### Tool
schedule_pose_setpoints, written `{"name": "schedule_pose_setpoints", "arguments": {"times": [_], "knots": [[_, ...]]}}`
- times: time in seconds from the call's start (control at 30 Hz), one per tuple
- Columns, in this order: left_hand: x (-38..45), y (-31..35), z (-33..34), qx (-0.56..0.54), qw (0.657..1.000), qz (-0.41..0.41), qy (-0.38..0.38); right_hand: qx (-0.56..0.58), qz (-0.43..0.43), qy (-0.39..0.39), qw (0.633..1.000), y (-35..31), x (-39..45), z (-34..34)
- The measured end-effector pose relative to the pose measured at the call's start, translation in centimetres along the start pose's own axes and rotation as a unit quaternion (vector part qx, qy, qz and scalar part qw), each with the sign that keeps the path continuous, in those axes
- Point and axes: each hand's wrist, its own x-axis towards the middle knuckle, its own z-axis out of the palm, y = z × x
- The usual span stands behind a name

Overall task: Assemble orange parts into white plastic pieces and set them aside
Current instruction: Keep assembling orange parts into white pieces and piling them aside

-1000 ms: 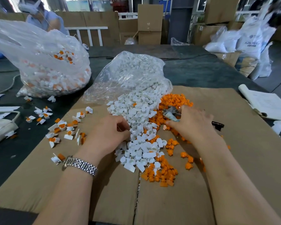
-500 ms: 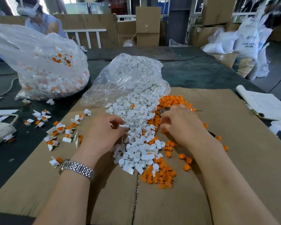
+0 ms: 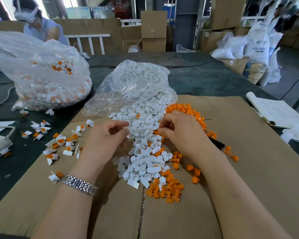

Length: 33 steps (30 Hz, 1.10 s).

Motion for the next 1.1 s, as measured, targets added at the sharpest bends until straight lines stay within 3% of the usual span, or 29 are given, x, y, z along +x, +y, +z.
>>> {"name": "schedule_pose_setpoints", "arguments": {"times": [0.1, 0.27, 0.73, 0.9, 1.1], "knots": [[-0.3, 0.7, 0.2, -0.128, 0.990, -0.050, -0.036, 0.133, 0.025, 0.001, 0.991, -0.8, -0.3, -0.2], [-0.4, 1.5, 0.8, -0.356, 0.921, -0.123, -0.098, 0.289, 0.005, -0.012, 0.957, -1.7, -0.7, -0.5], [-0.5, 1.3, 1.7, -0.447, 0.882, -0.073, -0.128, 0.329, -0.039, 0.008, 0.943, -2.4, -0.9, -0.5], [-1.2, 1.5, 2.0, -0.359, 0.929, -0.002, -0.088, 0.290, -0.032, 0.010, 0.956, -2.4, -0.8, -0.4], [-0.7, 1.5, 1.5, -0.463, 0.875, -0.044, -0.133, 0.300, -0.085, 0.040, 0.949, -2.8, -1.1, -0.9]]}}
